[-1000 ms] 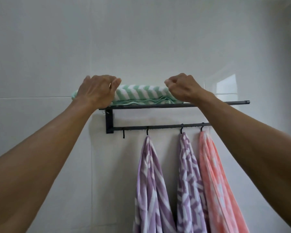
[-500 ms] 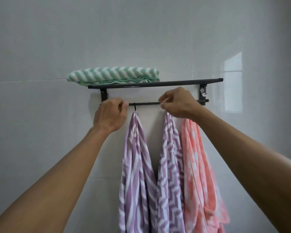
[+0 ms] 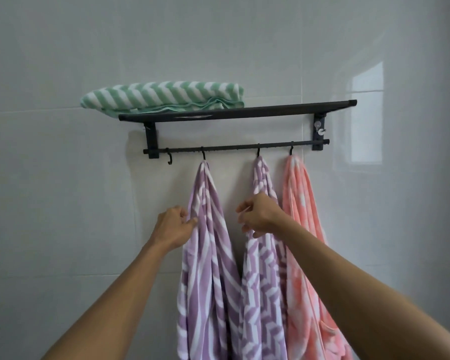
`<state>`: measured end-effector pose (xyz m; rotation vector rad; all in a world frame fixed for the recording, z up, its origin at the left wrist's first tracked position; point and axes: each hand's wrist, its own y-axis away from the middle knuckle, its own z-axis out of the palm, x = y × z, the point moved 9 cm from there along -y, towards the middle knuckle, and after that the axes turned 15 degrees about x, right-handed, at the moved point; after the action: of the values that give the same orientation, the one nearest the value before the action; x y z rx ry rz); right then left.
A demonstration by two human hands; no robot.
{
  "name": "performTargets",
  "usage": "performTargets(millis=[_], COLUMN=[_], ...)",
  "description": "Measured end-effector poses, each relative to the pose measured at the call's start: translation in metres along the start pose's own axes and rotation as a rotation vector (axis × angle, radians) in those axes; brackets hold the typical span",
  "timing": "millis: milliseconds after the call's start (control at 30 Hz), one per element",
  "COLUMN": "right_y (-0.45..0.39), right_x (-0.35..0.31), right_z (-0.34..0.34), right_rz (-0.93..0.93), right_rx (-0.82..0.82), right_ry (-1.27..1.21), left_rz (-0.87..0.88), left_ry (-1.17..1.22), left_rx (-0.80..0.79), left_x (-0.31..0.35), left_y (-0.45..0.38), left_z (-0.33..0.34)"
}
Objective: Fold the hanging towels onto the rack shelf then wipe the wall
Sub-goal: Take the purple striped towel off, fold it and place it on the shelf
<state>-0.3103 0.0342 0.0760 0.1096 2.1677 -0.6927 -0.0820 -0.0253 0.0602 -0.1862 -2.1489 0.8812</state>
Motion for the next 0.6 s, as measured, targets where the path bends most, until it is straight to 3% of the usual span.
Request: performTargets(millis=[300, 600], right_y=[-0.086, -0.149], right_x=[-0.002, -0.024], right_z=[0.072, 0.109], right_rz=[0.021, -0.029], right_rx=[0.01, 0.095], right_ry=[0.016, -0.333], left_rz=[-0.062, -0.045], left_ry=[0.155, 0.322], left_rx=[-0.093, 0.004], left_x=[-0.015, -0.011], left_y=[-0.072, -0.13], left_z=[0.07, 0.089])
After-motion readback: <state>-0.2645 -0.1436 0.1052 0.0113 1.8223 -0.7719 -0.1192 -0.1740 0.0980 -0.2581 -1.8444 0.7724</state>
